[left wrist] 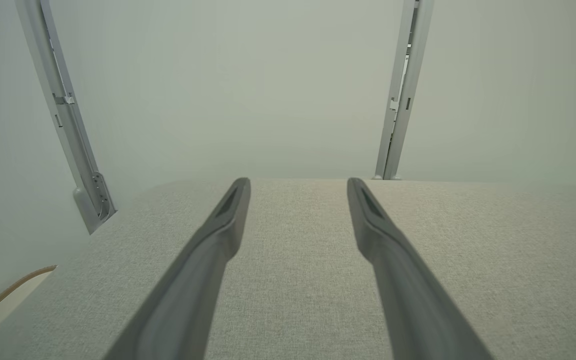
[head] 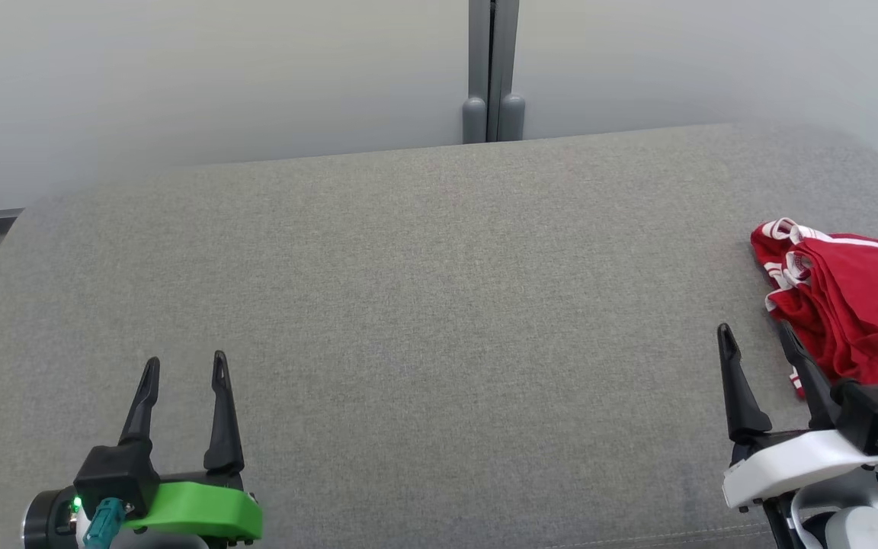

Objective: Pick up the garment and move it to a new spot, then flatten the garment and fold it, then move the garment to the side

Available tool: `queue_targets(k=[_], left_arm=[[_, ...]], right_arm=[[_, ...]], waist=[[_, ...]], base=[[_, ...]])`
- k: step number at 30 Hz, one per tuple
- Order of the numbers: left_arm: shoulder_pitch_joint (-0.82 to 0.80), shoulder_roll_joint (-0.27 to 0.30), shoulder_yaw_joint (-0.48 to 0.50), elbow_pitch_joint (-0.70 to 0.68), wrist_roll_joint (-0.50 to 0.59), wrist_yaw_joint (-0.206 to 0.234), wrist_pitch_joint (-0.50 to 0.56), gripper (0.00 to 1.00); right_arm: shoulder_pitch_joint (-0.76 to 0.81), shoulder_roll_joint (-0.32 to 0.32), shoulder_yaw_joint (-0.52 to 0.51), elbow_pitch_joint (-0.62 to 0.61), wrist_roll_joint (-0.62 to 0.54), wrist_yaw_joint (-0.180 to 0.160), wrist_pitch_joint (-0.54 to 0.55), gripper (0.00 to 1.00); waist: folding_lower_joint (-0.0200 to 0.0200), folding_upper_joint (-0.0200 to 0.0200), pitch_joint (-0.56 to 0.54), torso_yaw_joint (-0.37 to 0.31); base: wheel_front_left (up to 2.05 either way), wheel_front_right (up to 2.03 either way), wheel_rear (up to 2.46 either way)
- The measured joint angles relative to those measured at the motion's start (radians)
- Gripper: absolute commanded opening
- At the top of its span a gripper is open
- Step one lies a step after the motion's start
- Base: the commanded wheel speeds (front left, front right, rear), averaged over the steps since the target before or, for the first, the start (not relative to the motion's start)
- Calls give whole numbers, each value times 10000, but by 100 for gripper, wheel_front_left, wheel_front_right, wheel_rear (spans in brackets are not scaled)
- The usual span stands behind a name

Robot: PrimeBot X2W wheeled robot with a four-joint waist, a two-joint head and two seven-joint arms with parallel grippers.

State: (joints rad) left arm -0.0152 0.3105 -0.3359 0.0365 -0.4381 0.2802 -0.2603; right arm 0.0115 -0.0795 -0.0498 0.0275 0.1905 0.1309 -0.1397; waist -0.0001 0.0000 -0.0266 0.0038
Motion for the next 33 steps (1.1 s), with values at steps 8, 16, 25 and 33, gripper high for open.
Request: queue_targets(k=[8,16,25,33], left_arm=[[64,104,-50,387,0,-261,-6,100],[58,98,-125,562,2,-309,-8,100],[48,75,-167,685,-17,-326,-8,100],[39,36,-180,731,-59,-324,-8,100]], right_arm=[[359,102,-322,-121,-59,0,240,100],[449,134,-259,-215,-105,0,387,100],[450,169,-234,-268,-105,0,435,100],[450,184,-249,-288,-105,0,500,100]], waist=[[0,0,-134,206],[0,0,-168,276],[0,0,-207,304],[0,0,-231,277]], base=[[0,0,0],[0,0,0],[0,0,0],[0,0,0]])
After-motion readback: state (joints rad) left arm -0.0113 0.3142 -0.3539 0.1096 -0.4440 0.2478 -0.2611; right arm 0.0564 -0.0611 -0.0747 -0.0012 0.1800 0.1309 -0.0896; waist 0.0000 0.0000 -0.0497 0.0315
